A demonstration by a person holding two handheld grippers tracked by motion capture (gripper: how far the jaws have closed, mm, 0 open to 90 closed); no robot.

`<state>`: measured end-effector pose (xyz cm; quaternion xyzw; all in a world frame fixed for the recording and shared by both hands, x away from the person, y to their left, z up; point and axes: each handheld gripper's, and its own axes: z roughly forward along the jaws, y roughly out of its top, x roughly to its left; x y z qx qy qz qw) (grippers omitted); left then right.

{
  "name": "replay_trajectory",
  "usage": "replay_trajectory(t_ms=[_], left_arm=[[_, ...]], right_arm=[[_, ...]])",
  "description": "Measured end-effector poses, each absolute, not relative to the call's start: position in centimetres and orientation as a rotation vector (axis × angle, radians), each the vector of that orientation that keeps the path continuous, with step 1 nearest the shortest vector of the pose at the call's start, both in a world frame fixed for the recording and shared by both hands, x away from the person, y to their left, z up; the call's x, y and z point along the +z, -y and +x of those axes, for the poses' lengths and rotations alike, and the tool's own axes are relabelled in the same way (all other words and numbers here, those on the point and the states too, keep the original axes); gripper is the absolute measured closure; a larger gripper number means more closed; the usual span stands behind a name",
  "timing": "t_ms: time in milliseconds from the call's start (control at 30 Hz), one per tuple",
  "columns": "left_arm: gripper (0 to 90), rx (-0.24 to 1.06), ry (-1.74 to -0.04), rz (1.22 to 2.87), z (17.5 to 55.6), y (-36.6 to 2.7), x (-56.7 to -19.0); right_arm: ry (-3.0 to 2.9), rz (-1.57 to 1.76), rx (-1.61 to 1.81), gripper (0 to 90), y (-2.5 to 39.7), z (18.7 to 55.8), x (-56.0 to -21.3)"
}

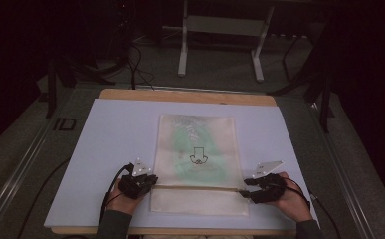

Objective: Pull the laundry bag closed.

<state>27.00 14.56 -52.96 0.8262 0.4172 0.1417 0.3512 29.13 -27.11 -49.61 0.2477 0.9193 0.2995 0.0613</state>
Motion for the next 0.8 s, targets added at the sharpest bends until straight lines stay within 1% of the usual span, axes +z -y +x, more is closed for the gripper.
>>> replay_trajectory(t_ms=[800], left_arm=[[81.9, 0.424, -1.122, 2.115, 27.0, -15.8, -52.6]], right_arm=[[-2.682, 0.887, 0.934, 50.0, 29.9, 29.8, -49.7]])
